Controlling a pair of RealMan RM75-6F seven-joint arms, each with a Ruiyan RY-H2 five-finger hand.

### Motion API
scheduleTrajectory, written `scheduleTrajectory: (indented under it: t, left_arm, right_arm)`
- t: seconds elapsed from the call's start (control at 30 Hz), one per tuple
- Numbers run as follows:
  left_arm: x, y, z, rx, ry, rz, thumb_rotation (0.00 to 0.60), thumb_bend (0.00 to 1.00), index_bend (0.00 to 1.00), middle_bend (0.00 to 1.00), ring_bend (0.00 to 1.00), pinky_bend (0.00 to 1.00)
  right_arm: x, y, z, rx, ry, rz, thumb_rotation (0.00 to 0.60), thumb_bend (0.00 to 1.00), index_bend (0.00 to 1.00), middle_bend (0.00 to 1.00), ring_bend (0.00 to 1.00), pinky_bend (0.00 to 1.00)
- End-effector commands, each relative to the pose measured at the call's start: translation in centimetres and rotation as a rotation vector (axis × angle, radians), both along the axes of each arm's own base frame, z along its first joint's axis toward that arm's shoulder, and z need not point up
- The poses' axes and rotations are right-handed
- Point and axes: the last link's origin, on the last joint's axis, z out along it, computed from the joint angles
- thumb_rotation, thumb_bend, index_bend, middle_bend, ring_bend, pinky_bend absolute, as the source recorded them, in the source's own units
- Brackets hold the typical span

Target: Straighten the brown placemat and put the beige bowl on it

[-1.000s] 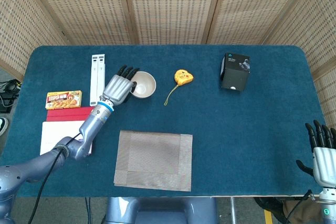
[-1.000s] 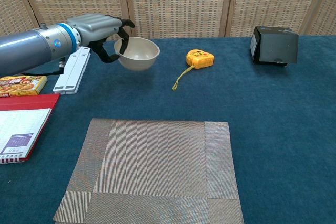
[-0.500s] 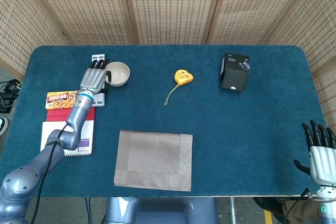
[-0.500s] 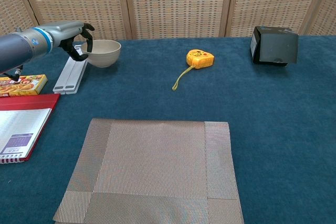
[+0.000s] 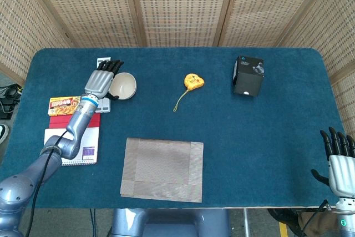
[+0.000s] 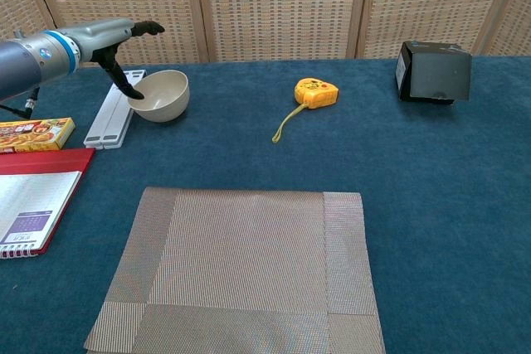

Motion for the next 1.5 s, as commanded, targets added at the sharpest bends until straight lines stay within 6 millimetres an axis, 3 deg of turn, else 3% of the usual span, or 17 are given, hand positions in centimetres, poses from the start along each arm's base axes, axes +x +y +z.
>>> scheduleTrajectory:
  t: [0.03,0.17,0.43,0.67,0.73,1.03,1.5]
  left_arm:
    - [0.5,-2.2,2.7,0.001,-0.03,-0.135,0.6,0.0,0.0,0.0,0.0,0.0]
    - [1.4,-5.8,3.7,-0.059,-0.037,-0.265,0.6,0.0,0.0,0.0,0.0,0.0]
    - [1.4,-14.4,2.2,-0.271,-0.027,-0.438,0.6,0.0,0.26,0.0,0.0,0.0]
    - [-0.3,-20.6,-0.4,-0.432,0.04,-0.554,0.6,0.06,0.38,0.0,0.0,0.0]
    - [-2.6,-23.4,-1.3,-0.494,0.125,-0.583,0.6,0.07,0.39,0.0,0.0,0.0]
    - [-5.3,-26.5,-2.5,-0.526,0.139,-0.609,0.6,0.09,0.43,0.0,0.0,0.0]
    - [-5.2,-26.8,-4.2,-0.528,0.104,-0.618,0.6,0.1,0.42,0.0,0.0,0.0]
  right_arm:
    - [0.1,0.1,0.0,0.002,-0.001,0.005,0.6,0.0,0.0,0.0,0.0,0.0]
    - [0.3,0.2,-0.1,0.005,-0.001,0.014,0.6,0.0,0.0,0.0,0.0,0.0]
    - [0.4,0.3,-0.2,0.009,-0.001,0.019,0.6,0.0,0.0,0.0,0.0,0.0]
    - [0.5,0.4,-0.1,0.003,-0.006,0.025,0.6,0.0,0.0,0.0,0.0,0.0]
    - [0.5,0.4,0.2,-0.005,-0.01,0.025,0.6,0.0,0.0,0.0,0.0,0.0]
    - [0.4,0.4,0.1,0.003,-0.009,0.021,0.6,0.0,0.0,0.0,0.0,0.0]
    - [0.4,0.4,0.0,0.004,-0.009,0.015,0.6,0.0,0.0,0.0,0.0,0.0]
